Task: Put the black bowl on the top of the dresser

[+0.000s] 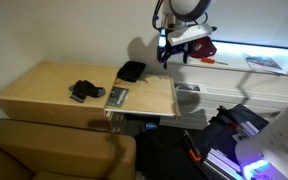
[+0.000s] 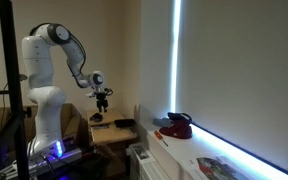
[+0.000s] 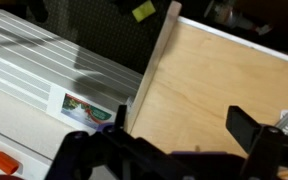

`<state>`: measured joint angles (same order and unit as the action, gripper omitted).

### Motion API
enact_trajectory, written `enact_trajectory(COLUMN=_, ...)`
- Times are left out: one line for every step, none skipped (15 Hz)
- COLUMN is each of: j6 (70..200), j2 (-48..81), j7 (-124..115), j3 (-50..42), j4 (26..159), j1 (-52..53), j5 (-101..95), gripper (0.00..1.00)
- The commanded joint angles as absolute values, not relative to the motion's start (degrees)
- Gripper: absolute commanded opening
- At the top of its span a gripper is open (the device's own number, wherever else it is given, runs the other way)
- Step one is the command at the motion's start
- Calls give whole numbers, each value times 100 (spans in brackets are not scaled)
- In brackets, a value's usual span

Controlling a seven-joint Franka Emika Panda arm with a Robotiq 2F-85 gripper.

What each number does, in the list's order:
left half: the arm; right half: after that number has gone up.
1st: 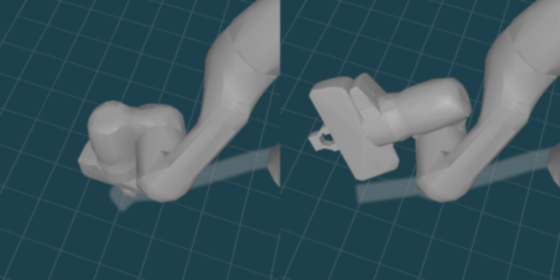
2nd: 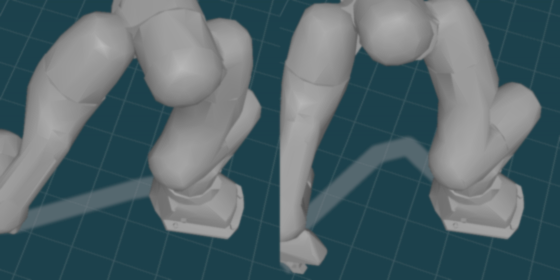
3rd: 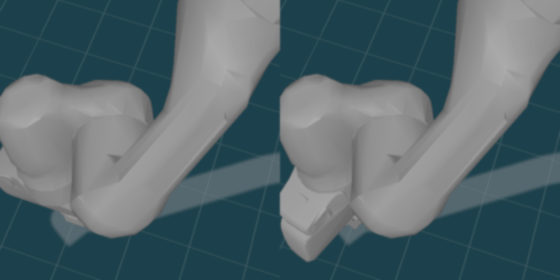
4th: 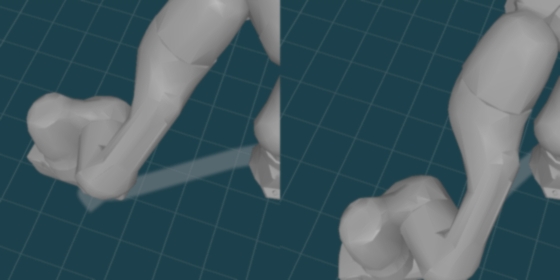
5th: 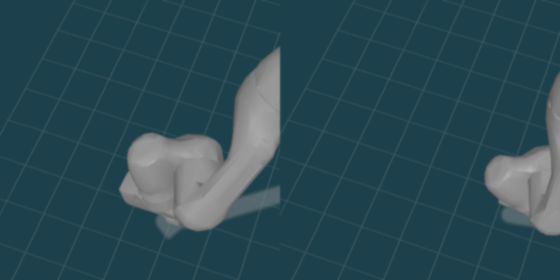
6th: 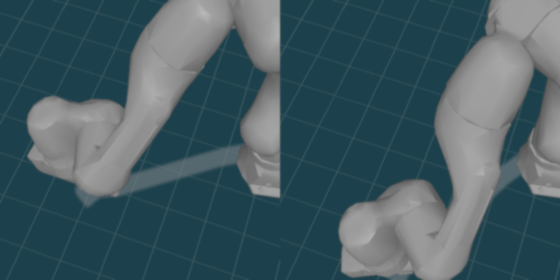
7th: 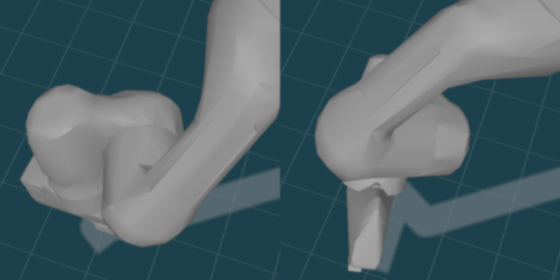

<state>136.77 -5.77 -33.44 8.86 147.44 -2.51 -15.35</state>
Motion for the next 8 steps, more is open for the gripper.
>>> enact_trajectory(j6=13676, j2=-287, j7=-3509, j3=715, j4=14415, j1=-57, j5=-1525, gripper=100)
enact_trajectory(j6=13670, j2=-9, j7=-3577, j3=672, j4=14086, j1=2, j5=-1502, gripper=100)
enact_trajectory(j6=13668, j2=195, j7=-3603, j3=640, j4=13855, j1=40, j5=-1487, gripper=100)
enact_trajectory(j6=13668, j2=324, j7=-3616, j3=622, j4=13733, j1=61, j5=-1478, gripper=100)
enact_trajectory(j6=13669, j2=385, j7=-3619, j3=610, j4=13688, j1=69, j5=-1473, gripper=100)
enact_trajectory(j6=13870, j2=521, j7=-4247, j3=523, j4=13799, j1=99, j5=-1710, gripper=100)
enact_trajectory(j6=14096, j2=727, j7=-4652, j3=473, j4=13767, j1=141, j5=-1514, gripper=100)
enact_trajectory(j6=14267, j2=978, j7=-4892, j3=459, j4=13612, j1=216, j5=-1325, gripper=100)
